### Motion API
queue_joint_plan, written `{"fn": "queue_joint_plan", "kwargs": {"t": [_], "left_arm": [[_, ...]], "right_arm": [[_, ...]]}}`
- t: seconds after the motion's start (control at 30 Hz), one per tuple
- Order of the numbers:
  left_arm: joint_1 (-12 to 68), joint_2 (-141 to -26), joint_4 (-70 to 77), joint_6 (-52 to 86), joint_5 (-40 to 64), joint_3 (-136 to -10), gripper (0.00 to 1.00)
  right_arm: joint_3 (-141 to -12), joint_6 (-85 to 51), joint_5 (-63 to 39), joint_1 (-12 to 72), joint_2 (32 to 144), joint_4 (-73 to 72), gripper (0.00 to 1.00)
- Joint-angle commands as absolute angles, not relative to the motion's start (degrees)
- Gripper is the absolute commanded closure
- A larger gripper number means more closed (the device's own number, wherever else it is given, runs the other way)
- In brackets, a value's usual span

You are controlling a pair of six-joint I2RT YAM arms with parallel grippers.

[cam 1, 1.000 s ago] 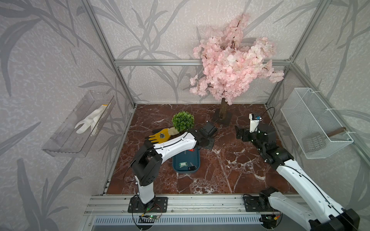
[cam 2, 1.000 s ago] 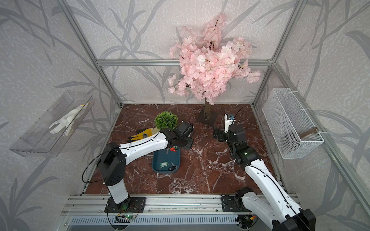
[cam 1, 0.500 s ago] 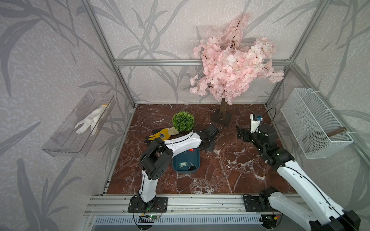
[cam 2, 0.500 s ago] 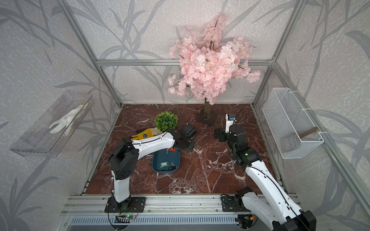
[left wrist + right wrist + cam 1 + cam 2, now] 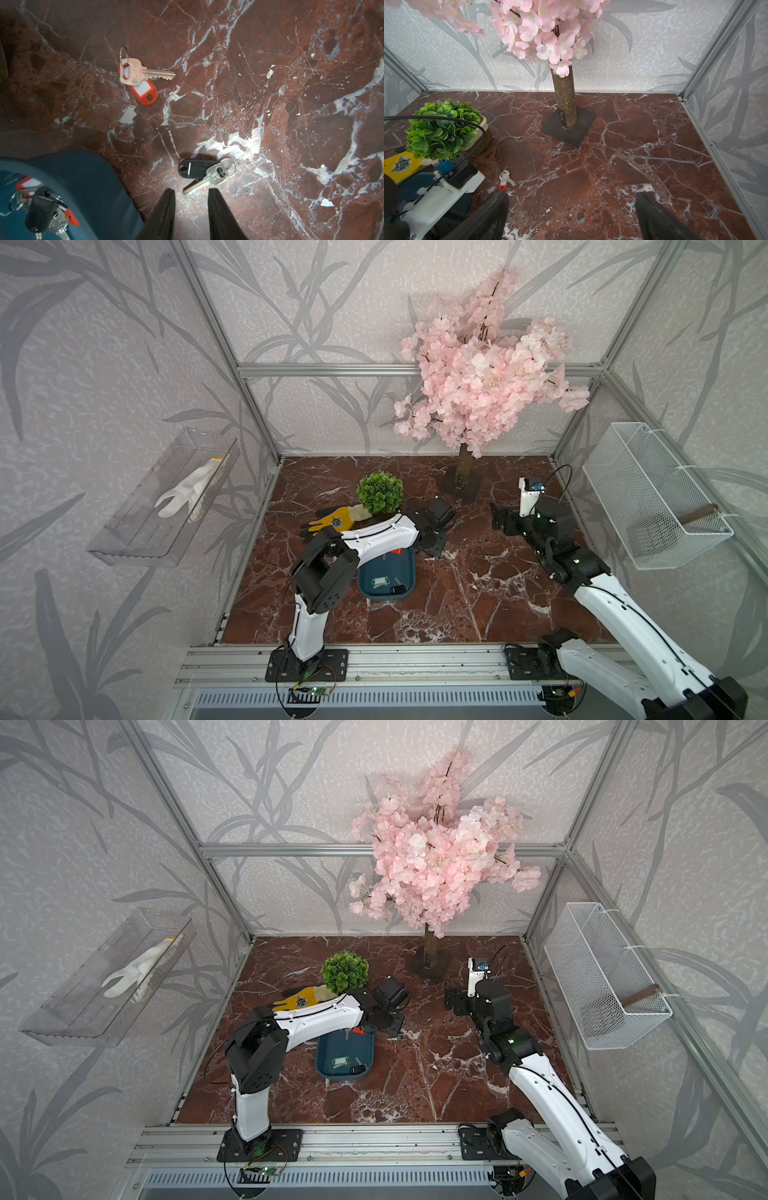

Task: Take the keys out of the storage box
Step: Place the key at the center of the board, then pick up the key from the storage box.

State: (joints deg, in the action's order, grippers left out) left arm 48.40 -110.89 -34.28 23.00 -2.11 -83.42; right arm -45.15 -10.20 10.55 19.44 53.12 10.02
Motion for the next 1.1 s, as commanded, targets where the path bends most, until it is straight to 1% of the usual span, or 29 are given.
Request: {"fn": "queue_joint_plan", "kwargs": {"t": [0.0,0.1,0.3,0.4,0.47,0.53,0.67,0.8,1.0,1.07], "left_arm": [[48.1,-105.8,-34.8,22.8,-3.6,-83.4,0.64],[47.6,-102.4,-34.4,22.9,-3.7,-81.8,0.6],[45.6,-93.9,-34.2,23.7,-4.8,-77.1,0.5],[44.1,-88.8,-34.8,25.5,-7.9,-73.6,0.46],[43.3,-85.3,-34.6,25.6,-9.9,-70.5,0.42],[41.9,-82.4,-34.4,26.1,-10.4,-67.5,0.4],[37.5,-78.1,-34.3,28.1,-7.6,-62.1,0.38],[34.9,-77.2,-33.5,28.4,-5.8,-59.5,0.38],[34.0,-81.7,-32.3,28.4,-5.5,-59.6,0.38],[34.0,-84.4,-32.4,28.0,-5.3,-60.8,0.41]], "right_arm": [[-45.1,-9.2,11.4,19.1,52.3,8.3,0.01],[-45.6,-8.9,11.2,19.1,52.4,8.4,0.01],[-46.7,-9.2,9.4,19.0,52.2,8.9,0.01],[-47.3,-9.3,6.9,18.9,52.0,9.9,0.01],[-47.8,-9.3,4.7,18.9,51.6,11.0,0.01],[-48.0,-9.5,2.6,18.9,50.9,12.0,0.01],[-48.0,-9.7,-2.7,18.8,49.0,13.1,0.01],[-47.1,-9.7,-10.2,18.9,47.3,12.9,0.01],[-45.5,-10.3,-20.8,19.3,47.0,12.1,0.01],[-44.4,-10.6,-22.3,20.2,46.9,11.4,0.01]]}}
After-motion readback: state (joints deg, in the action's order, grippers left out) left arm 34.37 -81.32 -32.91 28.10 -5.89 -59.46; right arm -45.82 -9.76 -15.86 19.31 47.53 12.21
